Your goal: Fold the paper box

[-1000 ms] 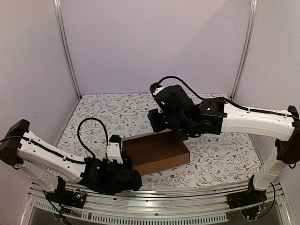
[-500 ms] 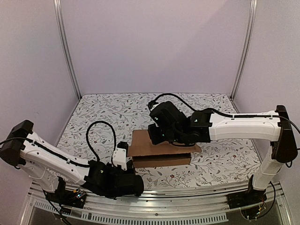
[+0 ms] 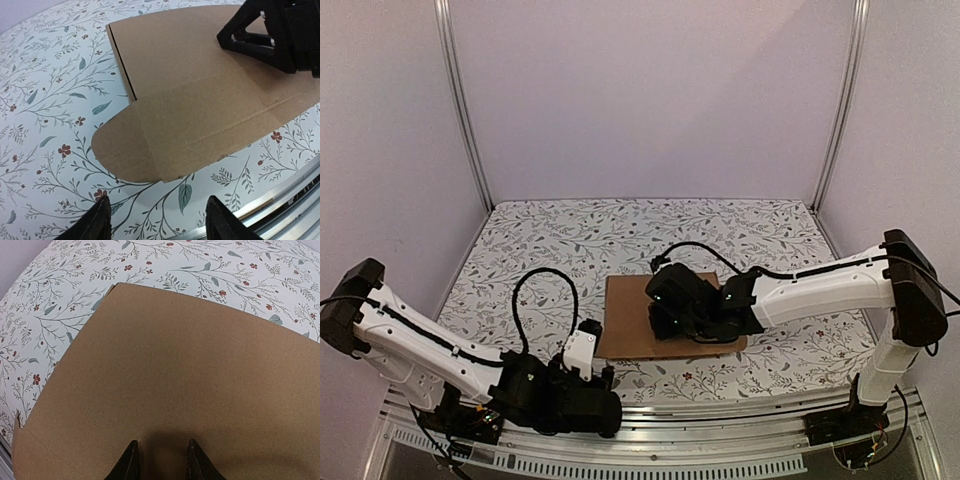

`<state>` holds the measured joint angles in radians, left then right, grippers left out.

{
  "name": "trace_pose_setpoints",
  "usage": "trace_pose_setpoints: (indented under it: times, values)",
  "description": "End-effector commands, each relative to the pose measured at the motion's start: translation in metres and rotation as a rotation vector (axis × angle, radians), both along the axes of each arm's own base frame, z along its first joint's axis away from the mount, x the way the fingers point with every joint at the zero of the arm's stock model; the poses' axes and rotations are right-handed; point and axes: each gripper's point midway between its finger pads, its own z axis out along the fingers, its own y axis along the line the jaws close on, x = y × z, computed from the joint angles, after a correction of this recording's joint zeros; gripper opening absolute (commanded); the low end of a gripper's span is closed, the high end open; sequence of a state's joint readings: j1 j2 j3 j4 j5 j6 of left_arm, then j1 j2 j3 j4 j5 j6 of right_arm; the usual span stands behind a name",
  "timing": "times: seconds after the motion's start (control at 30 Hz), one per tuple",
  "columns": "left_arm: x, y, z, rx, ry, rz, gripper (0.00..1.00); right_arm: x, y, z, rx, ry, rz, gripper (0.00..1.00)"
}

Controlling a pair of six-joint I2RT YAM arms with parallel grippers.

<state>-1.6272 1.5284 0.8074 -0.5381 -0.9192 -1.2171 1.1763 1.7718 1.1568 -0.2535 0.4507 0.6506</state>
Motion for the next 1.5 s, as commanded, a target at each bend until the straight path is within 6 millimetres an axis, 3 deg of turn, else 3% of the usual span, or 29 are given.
trace_pose_setpoints:
  times: [0.0, 0.2, 0.47, 0.63, 0.83, 1.03, 1.17, 1.3, 1.47]
  values:
    - [-0.015, -0.017, 0.016, 0.037, 0.047, -0.134, 0.63, -0.001, -0.005, -0.02, -0.002, 0.015, -0.036, 0.31]
    - [-0.027, -0.042, 0.05, 0.024, 0.066, -0.302, 0.66, -0.005, -0.009, -0.04, -0.035, 0.045, -0.032, 0.31]
    - [0.0, -0.031, 0.067, -0.105, 0.137, -0.303, 0.67, -0.009, -0.009, -0.046, -0.065, 0.061, 0.008, 0.35]
    - [0.03, -0.012, 0.059, -0.184, 0.199, -0.245, 0.67, -0.009, -0.012, -0.028, -0.074, 0.037, 0.02, 0.42]
    - [0.058, 0.001, 0.049, -0.291, 0.275, -0.198, 0.66, -0.006, -0.017, 0.02, -0.075, -0.017, 0.039, 0.49]
    - [0.082, 0.005, 0.034, -0.365, 0.345, -0.181, 0.67, -0.001, -0.044, 0.06, -0.079, -0.057, 0.025, 0.57]
    - [0.096, 0.003, 0.024, -0.438, 0.409, -0.186, 0.67, 0.007, -0.072, 0.07, -0.123, -0.076, -0.002, 0.65]
    - [0.115, 0.002, 0.014, -0.465, 0.444, -0.165, 0.67, 0.018, -0.098, 0.062, -0.136, -0.031, -0.019, 0.76]
    - [0.135, -0.006, 0.003, -0.531, 0.485, -0.159, 0.66, 0.034, -0.124, 0.035, -0.083, 0.101, -0.039, 0.81]
